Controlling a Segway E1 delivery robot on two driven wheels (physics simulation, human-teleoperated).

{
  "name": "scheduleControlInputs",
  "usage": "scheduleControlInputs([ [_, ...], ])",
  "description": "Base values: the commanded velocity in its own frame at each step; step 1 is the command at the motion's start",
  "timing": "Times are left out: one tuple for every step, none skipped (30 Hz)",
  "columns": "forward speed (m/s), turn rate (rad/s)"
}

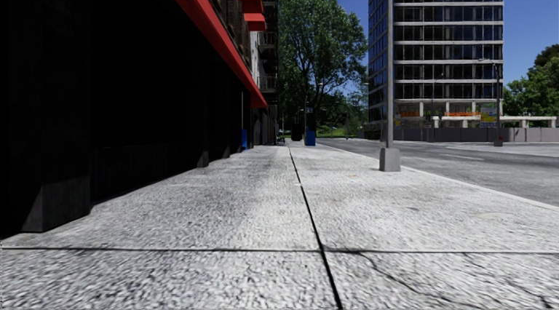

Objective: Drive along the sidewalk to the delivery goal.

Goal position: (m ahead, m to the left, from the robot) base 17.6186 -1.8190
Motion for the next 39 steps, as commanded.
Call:
scheduleControlInputs([
  [2.0, 0.0],
  [2.0, 0.0],
  [2.0, 0.0],
  [2.0, 0.0],
  [2.0, 0.0],
  [2.0, 0.0],
  [2.0, 0.0],
  [2.0, 0.0],
  [2.0, 0.0],
  [2.0, 0.0],
  [2.0, 0.0],
  [2.0, 0.0],
  [2.0, 0.0],
  [2.0, 0.0],
  [2.0, 0.0],
  [2.0, 0.0],
  [2.0, 0.0],
  [2.0, 0.0],
  [2.0, 0.0],
  [2.0, 0.0],
  [2.0, 0.0],
  [2.0, 0.0],
  [2.0, 0.0],
  [2.0, 0.0],
  [2.0, 0.0],
  [2.0, 0.0],
  [2.0, 0.0],
  [2.0, 0.0],
  [2.0, -0.16],
  [2.0, -0.16],
  [2.0, -0.21],
  [2.0, -0.23],
  [2.0, -0.23],
  [2.0, -0.23],
  [2.0, -0.23],
  [2.0, -0.23],
  [2.0, -0.23],
  [2.0, -0.23],
  [2.0, -0.23],
])
